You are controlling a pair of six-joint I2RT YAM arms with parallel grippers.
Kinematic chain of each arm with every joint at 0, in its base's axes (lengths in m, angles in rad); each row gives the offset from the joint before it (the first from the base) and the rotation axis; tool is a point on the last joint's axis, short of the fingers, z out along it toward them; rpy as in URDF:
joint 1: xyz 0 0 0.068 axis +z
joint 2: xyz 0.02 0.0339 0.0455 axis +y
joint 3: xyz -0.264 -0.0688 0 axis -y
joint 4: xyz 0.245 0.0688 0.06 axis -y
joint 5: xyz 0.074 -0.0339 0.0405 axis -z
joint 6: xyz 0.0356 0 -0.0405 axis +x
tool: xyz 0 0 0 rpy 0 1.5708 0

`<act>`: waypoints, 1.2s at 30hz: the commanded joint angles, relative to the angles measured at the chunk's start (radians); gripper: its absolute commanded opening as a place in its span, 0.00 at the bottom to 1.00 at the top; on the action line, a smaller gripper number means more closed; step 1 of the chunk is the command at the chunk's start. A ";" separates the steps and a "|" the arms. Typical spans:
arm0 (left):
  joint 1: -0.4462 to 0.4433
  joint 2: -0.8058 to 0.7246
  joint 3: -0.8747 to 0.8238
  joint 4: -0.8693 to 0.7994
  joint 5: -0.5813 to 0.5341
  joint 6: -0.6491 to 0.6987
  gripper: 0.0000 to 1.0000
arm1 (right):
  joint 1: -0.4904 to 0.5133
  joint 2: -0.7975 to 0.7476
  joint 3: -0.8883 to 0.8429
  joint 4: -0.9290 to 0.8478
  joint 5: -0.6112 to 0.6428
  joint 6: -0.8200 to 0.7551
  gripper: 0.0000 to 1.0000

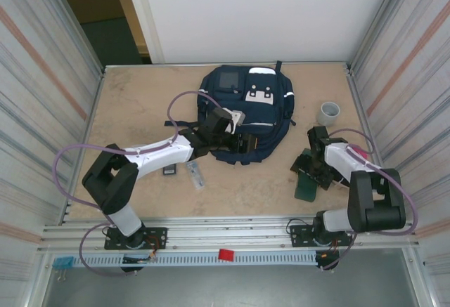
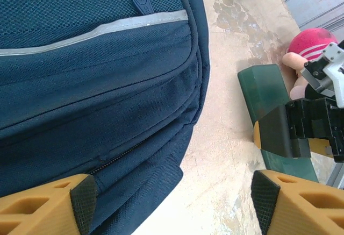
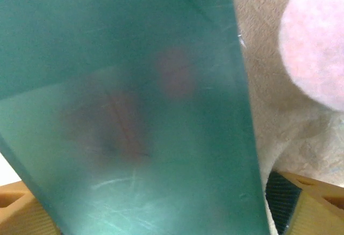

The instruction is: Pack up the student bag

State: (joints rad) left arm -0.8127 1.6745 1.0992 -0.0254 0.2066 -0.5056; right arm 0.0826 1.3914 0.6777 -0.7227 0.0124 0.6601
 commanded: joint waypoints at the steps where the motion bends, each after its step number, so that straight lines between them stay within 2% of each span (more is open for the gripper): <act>1: -0.002 -0.042 -0.006 -0.002 -0.029 -0.001 0.78 | 0.022 0.035 0.032 0.014 0.033 -0.030 0.85; 6: 0.001 -0.068 -0.005 -0.027 -0.053 0.021 0.78 | 0.032 0.045 0.033 0.029 -0.003 -0.037 0.65; 11: 0.030 -0.108 0.013 -0.092 -0.057 0.147 0.77 | 0.037 -0.068 0.059 -0.004 -0.041 -0.047 0.58; 15: 0.115 -0.134 0.046 -0.163 0.035 0.372 0.78 | 0.037 -0.273 0.093 -0.018 -0.114 -0.083 0.57; 19: 0.210 -0.113 0.116 -0.257 0.167 0.700 0.78 | 0.037 -0.530 0.068 0.064 -0.201 -0.095 0.57; 22: 0.219 -0.052 0.187 -0.339 0.189 0.986 0.79 | 0.039 -0.659 0.006 0.164 -0.277 -0.091 0.56; 26: 0.201 0.065 0.296 -0.411 0.189 1.204 0.83 | 0.039 -0.742 -0.040 0.210 -0.297 -0.055 0.56; 28: 0.171 0.120 0.335 -0.421 0.162 1.269 0.85 | 0.039 -0.760 -0.049 0.201 -0.289 -0.052 0.56; 31: 0.119 0.204 0.368 -0.370 0.066 1.326 0.89 | 0.039 -0.767 -0.048 0.183 -0.285 -0.057 0.55; 36: 0.083 0.335 0.440 -0.279 -0.079 1.317 0.93 | 0.039 -0.755 -0.050 0.179 -0.293 -0.060 0.55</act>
State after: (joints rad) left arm -0.7288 1.9759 1.4830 -0.3428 0.2256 0.7490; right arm 0.1139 0.6407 0.6296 -0.5682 -0.2630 0.5945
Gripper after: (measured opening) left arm 0.929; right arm 0.700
